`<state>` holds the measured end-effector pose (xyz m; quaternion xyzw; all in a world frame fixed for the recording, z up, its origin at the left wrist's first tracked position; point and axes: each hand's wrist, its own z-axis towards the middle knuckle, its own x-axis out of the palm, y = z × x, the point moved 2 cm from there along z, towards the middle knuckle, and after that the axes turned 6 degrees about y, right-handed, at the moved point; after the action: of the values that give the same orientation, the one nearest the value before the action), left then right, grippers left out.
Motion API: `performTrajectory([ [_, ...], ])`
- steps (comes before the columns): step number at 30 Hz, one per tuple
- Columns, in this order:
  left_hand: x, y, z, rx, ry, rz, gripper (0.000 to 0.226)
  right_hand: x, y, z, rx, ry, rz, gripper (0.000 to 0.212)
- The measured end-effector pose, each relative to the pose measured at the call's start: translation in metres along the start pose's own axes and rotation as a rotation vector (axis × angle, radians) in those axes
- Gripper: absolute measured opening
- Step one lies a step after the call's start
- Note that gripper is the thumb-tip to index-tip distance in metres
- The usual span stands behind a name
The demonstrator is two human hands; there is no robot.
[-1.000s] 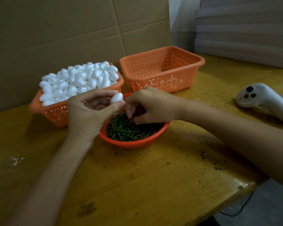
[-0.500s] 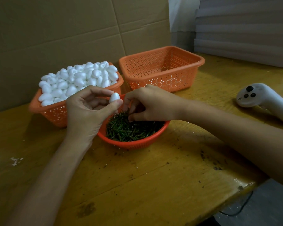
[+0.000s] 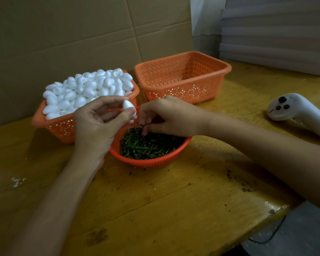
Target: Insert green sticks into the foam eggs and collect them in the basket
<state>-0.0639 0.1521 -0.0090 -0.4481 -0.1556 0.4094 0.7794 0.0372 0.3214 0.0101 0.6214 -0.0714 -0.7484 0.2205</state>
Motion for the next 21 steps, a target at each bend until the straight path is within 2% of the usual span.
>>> performTrajectory([
  [21, -0.0048, -0.0001, -0.001, 0.012, 0.069, -0.058, 0.027, -0.0002, 0.0002, -0.0016, 0.0, -0.022, 0.013, 0.016],
])
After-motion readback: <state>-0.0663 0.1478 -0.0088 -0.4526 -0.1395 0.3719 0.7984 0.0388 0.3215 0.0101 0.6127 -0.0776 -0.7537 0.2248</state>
